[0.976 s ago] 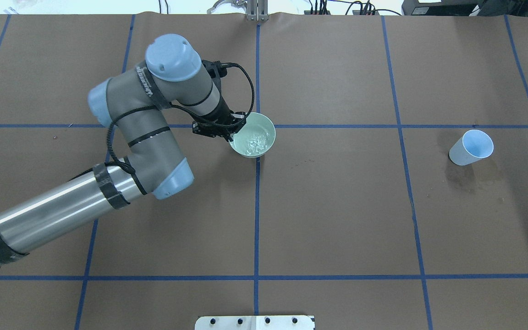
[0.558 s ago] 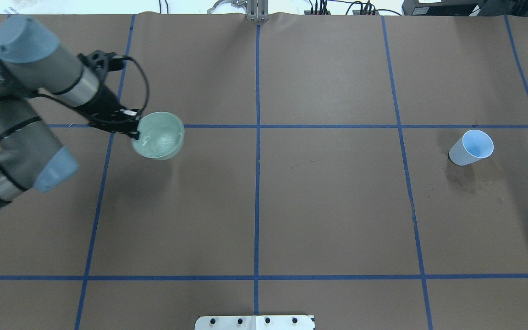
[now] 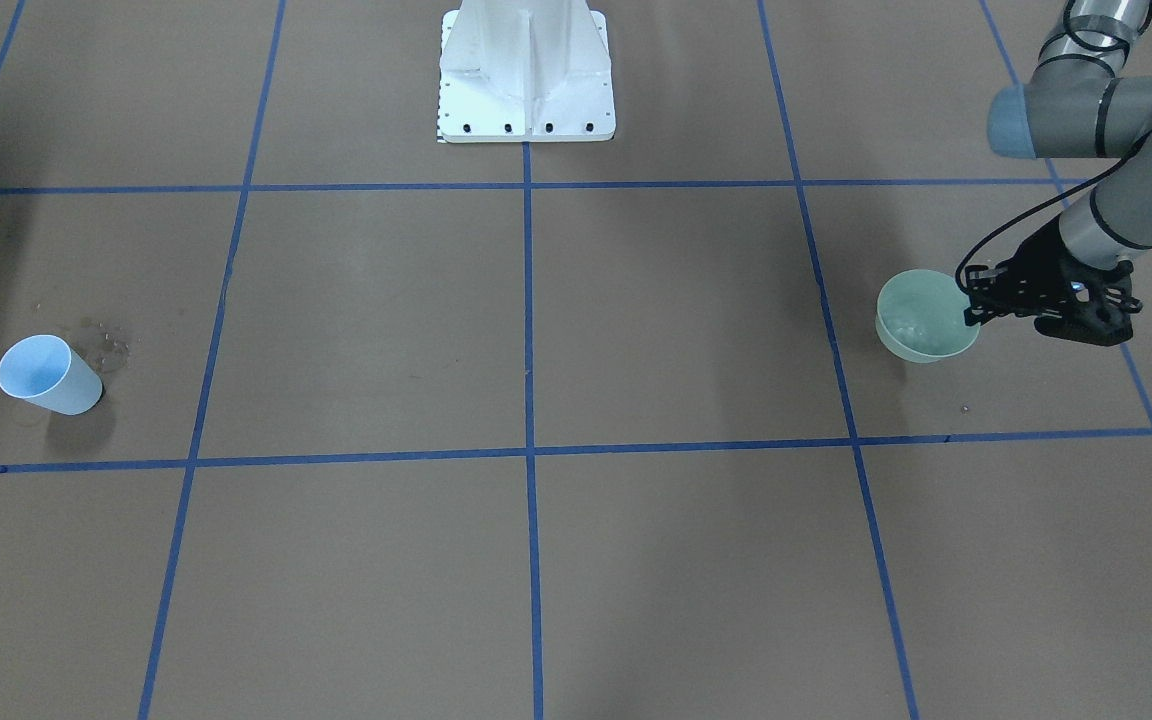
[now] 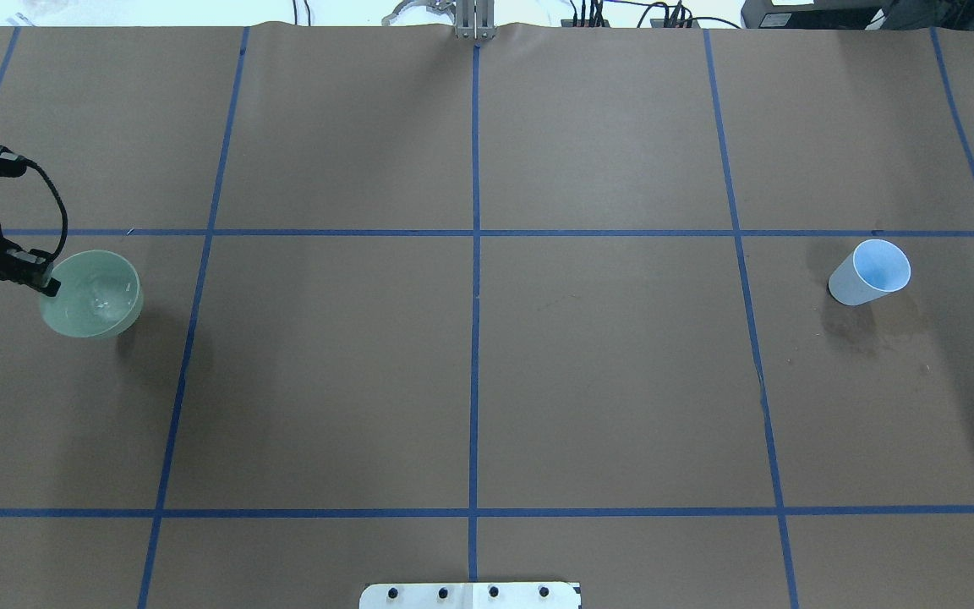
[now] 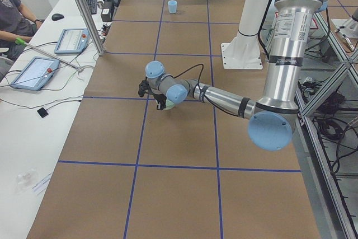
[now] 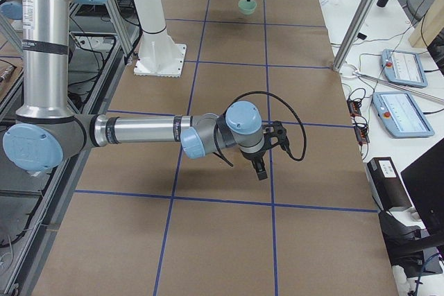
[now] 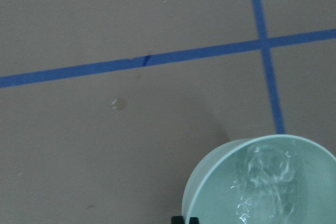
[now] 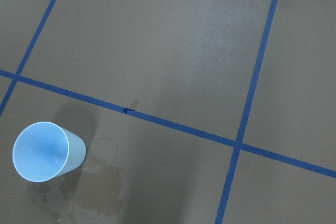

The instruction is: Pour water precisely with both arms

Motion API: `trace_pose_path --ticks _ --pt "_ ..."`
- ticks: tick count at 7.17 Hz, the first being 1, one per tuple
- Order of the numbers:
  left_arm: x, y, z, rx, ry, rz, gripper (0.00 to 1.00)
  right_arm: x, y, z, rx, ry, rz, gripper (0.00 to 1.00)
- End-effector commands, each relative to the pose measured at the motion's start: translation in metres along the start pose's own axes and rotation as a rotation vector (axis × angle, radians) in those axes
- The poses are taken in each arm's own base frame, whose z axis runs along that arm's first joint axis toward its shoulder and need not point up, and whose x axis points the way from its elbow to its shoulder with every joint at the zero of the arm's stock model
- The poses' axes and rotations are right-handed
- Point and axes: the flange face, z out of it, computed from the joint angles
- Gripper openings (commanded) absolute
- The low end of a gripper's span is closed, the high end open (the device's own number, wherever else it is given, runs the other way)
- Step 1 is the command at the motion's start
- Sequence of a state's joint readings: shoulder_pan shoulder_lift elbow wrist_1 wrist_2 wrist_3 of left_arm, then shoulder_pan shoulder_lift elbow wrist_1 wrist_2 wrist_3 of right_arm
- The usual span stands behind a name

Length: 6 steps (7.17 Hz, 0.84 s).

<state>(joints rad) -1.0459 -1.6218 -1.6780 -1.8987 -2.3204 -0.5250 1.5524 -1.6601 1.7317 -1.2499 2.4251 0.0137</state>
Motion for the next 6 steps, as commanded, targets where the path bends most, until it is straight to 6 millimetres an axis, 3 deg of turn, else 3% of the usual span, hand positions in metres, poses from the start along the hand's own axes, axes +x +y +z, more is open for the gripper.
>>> trace_pose_path --ticks 1,2,4,5,6 --pt "-0.046 0.01 0.015 -0.033 -0.03 -0.014 0.0 0.001 0.0 0.0 0.001 0.017 -0.001 1.0" --pt "-0.061 0.008 0.013 -0.032 -0.039 -0.009 0.0 0.002 0.001 0.0 0.0 0.018 0.0 1.0" --pt "-0.086 0.006 0.003 -0.015 -0.048 -0.038 0.5 0.002 0.001 0.0 0.0 0.018 0.0 1.0" --pt "-0.087 0.007 0.003 -0.02 -0.049 0.016 0.99 0.002 0.001 0.0 0.0 0.018 0.002 1.0" --pt "-0.094 0.005 -0.015 -0.004 -0.004 -0.003 1.0 0.002 0.001 0.0 0.0 0.018 0.002 1.0"
